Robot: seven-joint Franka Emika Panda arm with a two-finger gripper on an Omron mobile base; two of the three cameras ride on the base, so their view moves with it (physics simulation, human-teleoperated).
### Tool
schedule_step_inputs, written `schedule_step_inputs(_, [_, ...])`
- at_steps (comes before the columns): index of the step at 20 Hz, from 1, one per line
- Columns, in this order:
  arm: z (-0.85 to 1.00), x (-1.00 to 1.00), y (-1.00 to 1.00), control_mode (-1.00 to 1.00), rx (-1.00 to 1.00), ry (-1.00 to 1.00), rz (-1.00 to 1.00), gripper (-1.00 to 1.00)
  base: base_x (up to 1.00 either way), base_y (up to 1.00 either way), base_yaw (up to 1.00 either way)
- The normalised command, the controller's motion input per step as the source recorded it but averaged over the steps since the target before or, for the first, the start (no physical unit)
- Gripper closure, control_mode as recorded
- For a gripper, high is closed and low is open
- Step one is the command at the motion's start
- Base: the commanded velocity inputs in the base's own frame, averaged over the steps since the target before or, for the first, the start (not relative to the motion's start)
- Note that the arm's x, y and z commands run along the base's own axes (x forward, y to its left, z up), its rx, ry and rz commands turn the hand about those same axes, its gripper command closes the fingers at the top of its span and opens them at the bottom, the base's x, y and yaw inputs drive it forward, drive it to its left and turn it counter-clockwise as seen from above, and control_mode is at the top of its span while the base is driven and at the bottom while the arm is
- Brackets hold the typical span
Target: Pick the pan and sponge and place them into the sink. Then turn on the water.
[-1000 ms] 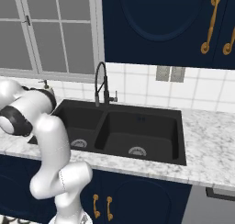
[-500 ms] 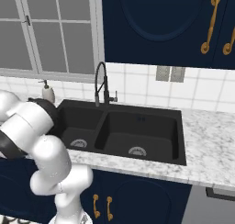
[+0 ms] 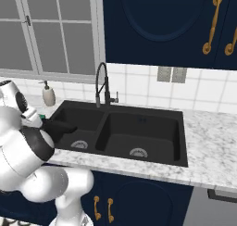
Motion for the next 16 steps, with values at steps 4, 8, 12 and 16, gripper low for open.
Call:
schedule_step_inputs(4, [0.0,0.77,-0.6,-1.0,0.0,0.13,-0.08,1.0,0.0,0.0,0.0])
schedule_step_inputs(8, [0.0,0.98,-0.12,-1.0,0.0,0.12,-0.02,1.0,0.0,0.0,0.0])
schedule_step_inputs(12, [0.0,0.98,0.0,-1.0,0.0,0.14,0.0,1.0,0.0,0.0,0.0])
schedule_step_inputs(16, [-0.08,0.76,-0.02,-1.0,0.0,0.16,0.0,1.0,0.0,0.0,0.0])
